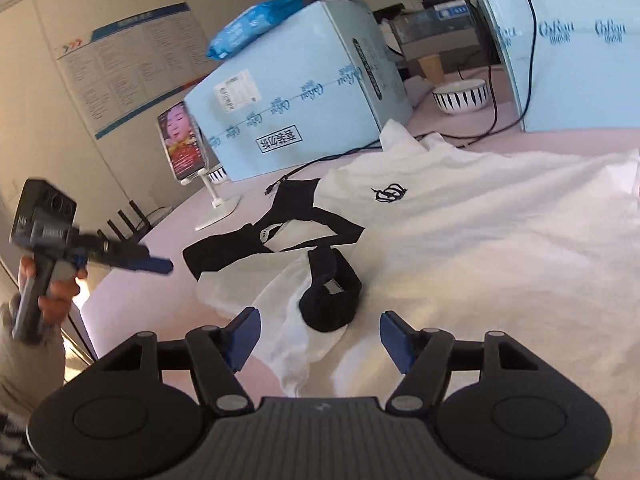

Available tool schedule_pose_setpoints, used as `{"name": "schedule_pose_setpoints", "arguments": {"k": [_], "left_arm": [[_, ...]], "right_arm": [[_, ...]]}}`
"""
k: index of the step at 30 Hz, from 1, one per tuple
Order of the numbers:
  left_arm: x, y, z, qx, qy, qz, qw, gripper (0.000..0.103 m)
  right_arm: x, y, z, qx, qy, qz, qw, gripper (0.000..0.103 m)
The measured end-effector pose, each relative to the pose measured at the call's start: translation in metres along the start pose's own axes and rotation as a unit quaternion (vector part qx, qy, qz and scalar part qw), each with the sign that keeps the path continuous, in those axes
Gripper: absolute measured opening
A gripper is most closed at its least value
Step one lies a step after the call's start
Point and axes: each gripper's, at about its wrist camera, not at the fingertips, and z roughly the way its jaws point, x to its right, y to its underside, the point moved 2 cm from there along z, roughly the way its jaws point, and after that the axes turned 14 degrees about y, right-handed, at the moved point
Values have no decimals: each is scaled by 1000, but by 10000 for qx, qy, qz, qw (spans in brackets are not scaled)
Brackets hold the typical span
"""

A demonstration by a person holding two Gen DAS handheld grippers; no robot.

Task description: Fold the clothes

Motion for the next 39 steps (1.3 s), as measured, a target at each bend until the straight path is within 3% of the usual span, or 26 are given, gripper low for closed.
{"name": "schedule_pose_setpoints", "arguments": {"k": [2,3,4,5,7,9,12,13,14,17,19,21,24,25,27,29,31,33,35,39], "left_arm": [[4,1,23,-113,-143,352,9992,74],[5,1,31,-97,-160,505,9986,73],[4,1,34,-47,-154,601,9981,72],[1,1,36,-69,-160,575,9982,70],[-4,3,37,-155,-117,422,9989,20],[-16,-1,35,-211,72,-4,9998,13],[-38,-8,24,-33,380,-622,9973,13],[-47,-11,19,10,340,-852,9958,14],[-56,-13,14,53,280,-1080,9937,15],[-81,-18,-4,258,-15,-1686,9853,31],[-84,-16,-23,583,212,-1878,9803,72],[-70,-9,-36,665,311,-1497,9860,77],[-50,10,-34,319,333,-1285,9906,83],[-49,19,-32,258,306,-1467,9884,83],[-55,39,-27,230,383,-2008,9786,83],[-67,44,-29,488,547,-2475,9661,83],[-77,42,-32,749,592,-2835,9542,83],[-86,33,-30,1092,322,-3052,9455,83],[-88,21,-21,1193,112,-3017,9459,83],[-86,4,-2,1363,-253,-2696,9530,81]], "right_arm": [[-4,-2,13,-16,32,-4,10000,46],[-7,-3,17,-10,89,-51,9999,23],[-9,-4,21,-1,142,-83,9999,12],[-9,-5,21,28,167,-45,9998,12],[-7,-10,14,244,126,48,9996,12],[-3,-13,8,365,86,148,9992,12],[6,-12,15,178,100,388,9990,15],[11,-8,29,-130,254,457,9985,19],[14,-4,38,-281,389,456,9978,15],[11,-1,21,178,411,199,9988,37],[14,0,-6,591,344,202,9975,68],[23,2,-35,887,331,301,9951,79],[50,19,-83,729,683,1424,9847,80],[67,35,-101,601,565,2136,9734,80],[86,66,-124,423,18,2994,9532,80],[94,93,-136,147,-67,3520,9359,80],[95,113,-143,66,543,3809,9230,76],[95,121,-142,274,698,3975,9145,76],[96,123,-135,567,857,4145,9042,76],[87,108,-116,1066,1420,3846,9058,75]]}}
